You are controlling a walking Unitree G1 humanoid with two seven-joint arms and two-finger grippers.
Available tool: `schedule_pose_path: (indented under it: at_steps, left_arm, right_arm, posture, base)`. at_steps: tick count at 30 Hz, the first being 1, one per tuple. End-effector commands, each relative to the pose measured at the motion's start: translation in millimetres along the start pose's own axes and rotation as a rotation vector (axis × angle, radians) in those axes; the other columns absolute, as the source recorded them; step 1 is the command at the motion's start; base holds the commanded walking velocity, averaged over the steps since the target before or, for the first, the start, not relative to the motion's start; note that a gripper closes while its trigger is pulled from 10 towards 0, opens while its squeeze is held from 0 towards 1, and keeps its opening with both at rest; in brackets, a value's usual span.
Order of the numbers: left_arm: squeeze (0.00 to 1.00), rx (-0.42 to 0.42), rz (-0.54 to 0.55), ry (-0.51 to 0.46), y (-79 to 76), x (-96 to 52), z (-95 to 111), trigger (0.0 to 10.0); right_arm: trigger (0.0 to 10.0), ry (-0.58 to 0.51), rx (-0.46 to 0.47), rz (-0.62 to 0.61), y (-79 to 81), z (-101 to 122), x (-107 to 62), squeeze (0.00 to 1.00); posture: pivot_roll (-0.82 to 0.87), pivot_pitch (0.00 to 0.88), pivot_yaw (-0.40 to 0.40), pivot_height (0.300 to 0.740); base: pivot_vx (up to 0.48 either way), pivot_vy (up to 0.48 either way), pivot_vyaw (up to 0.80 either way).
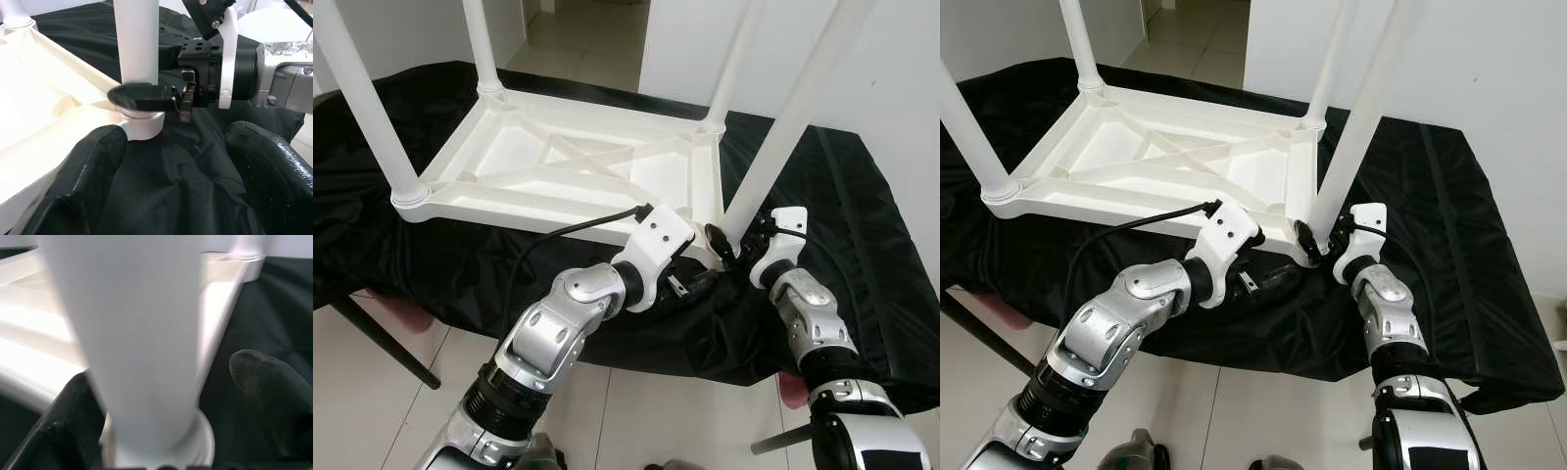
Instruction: Building children table
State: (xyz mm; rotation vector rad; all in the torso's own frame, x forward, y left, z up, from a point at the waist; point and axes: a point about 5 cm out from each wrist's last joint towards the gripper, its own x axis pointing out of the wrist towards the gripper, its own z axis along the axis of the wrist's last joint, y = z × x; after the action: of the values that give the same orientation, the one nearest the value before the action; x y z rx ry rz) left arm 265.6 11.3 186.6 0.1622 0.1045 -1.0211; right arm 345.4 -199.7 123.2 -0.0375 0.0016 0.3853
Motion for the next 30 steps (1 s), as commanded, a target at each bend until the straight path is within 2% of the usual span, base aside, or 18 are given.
schedule_pose_path:
  at_steps: [1, 5, 15, 16, 19, 20, 21, 30]
  left_arm:
    - [0.0, 0.002, -0.016, 0.006, 0.5, 1.7, -0.1, 10.0]
    - [0.0, 0.004, -0.003, 0.004, 2.8, 0.7, 1.2, 10.0]
    - [0.0, 0.005, 0.006, 0.005, 4.9, -1.0, 1.6, 10.0]
    - [0.0, 0.006, 0.007, 0.006, 5.1, -1.6, 1.7, 10.0]
    - [0.0, 0.006, 0.008, 0.006, 5.2, -2.0, 1.6, 10.0]
    - [0.0, 0.006, 0.008, 0.007, 5.2, -2.3, 1.6, 10.0]
    - [0.0, 0.006, 0.01, 0.008, 5.4, -2.4, 1.6, 10.0]
    - [0.0, 0.004, 0.012, 0.009, 4.9, -3.1, 1.3, 10.0]
  right_arm:
    - [10.0, 0.009, -0.001, 0.064, 1.9, -0.7, 1.2, 0.0]
    - [10.0, 0.02, 0.002, 0.127, -0.6, 0.7, 4.4, 0.0]
    - [10.0, 0.046, 0.008, 0.121, -9.6, 0.9, 10.5, 0.0]
    - [5.0, 0.065, 0.0, 0.118, -10.8, 0.1, 11.3, 0.0]
    - [5.0, 0.077, -0.005, 0.117, -11.5, -0.7, 11.5, 0.0]
    - [3.6, 0.088, -0.007, 0.122, -11.8, -1.8, 11.4, 0.0]
    - [0.0, 0.107, -0.011, 0.133, -12.0, -4.2, 10.5, 0.0]
    - [0.0, 0.128, -0.01, 0.166, -11.7, -9.0, 7.7, 0.0]
  posture:
    - [0.05, 0.0, -0.051, 0.74]
    - [0.06, 0.002, -0.051, 0.74]
    - [0.07, 0.007, -0.048, 0.74]
    - [0.07, 0.009, -0.047, 0.74]
    - [0.07, 0.009, -0.047, 0.74]
    - [0.07, 0.009, -0.046, 0.74]
    - [0.08, 0.011, -0.048, 0.74]
    - [0.08, 0.014, -0.049, 0.74]
  base:
    - [0.0, 0.0, 0.0]
    - [0.0, 0.0, 0.0]
    - [0.0, 0.0, 0.0]
    - [0.0, 0.0, 0.0]
    - [0.0, 0.0, 0.0]
    - [0.0, 0.0, 0.0]
    - [0.0, 0.0, 0.0]
    - [0.0, 0.0, 0.0]
